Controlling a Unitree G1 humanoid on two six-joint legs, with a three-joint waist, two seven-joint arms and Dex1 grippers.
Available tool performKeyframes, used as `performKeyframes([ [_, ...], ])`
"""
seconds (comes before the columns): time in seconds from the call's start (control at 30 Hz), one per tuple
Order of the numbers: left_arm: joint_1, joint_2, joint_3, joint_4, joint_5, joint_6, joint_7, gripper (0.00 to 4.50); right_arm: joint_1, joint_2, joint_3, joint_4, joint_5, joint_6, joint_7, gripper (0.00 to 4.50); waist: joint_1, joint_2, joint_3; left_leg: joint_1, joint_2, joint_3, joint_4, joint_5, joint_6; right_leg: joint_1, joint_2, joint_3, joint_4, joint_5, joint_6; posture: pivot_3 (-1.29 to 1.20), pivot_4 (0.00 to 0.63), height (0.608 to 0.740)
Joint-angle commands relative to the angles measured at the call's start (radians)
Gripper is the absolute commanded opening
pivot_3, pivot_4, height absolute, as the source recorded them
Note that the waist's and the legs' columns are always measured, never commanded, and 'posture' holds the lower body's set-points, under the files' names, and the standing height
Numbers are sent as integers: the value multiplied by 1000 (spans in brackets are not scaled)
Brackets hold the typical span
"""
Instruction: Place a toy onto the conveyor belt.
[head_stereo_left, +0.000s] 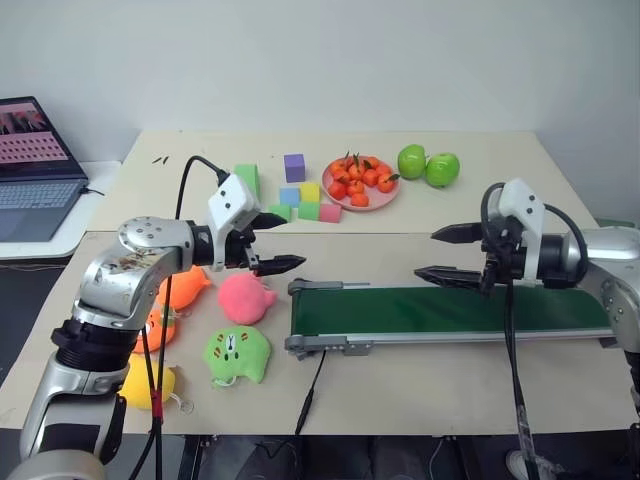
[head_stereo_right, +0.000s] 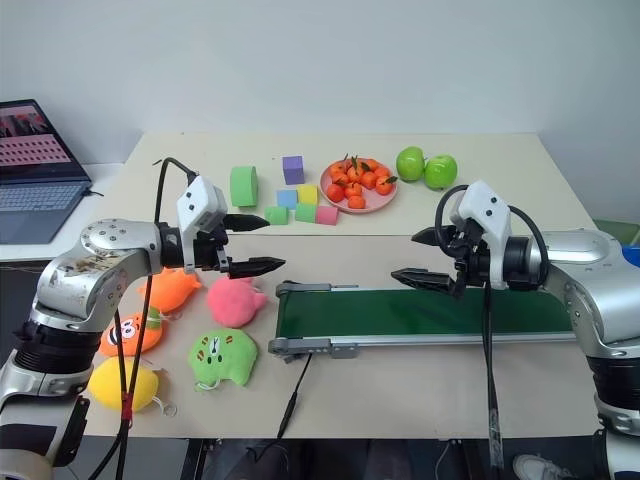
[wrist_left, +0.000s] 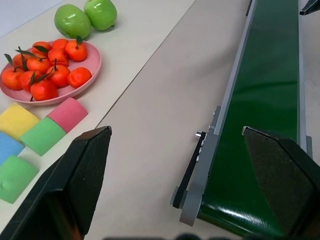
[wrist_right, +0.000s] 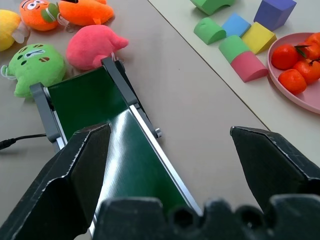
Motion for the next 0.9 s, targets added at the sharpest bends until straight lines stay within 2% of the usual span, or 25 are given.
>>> performKeyframes([
  [0.03, -20, -18, 19, -26, -23, 14, 6, 4477, -6, -5, -21, -34, -1, -24, 2, 4500, 0, 0, 0, 0, 0, 0, 0, 0, 0, 0, 0, 0, 0, 0, 0, 0, 150, 740],
  [0.17, -39, -44, 45, -40, -65, 51, 13, 4477, -9, 8, -12, -33, -1, -22, 3, 4500, 1, 0, 0, 0, 0, 0, 0, 0, 0, 0, 0, 0, 0, 0, 0, 0, 150, 740],
  [0.6, -35, -39, 53, -26, -42, 31, 40, 4477, -32, 12, 6, -13, -8, -21, 13, 4500, 0, 0, 0, 0, 0, 0, 0, 0, 0, 0, 0, 0, 0, 0, 0, 0, 150, 740],
  [0.8, -3, 13, 162, 27, -37, 25, 89, 4477, -78, 30, 43, 33, -24, -43, 49, 4500, -7, 0, 0, 1, 1, 1, 0, 0, 0, 0, 1, 1, 0, 0, 0, 0, 150, 740],
  [0.9, 39, 41, 272, -8, -109, 106, 119, 4477, -164, 65, 86, 101, -32, -69, 107, 4500, -12, 0, 0, 1, 1, 2, 0, 0, 0, 0, 2, 2, 0, 0, 0, 0, 150, 740],
])
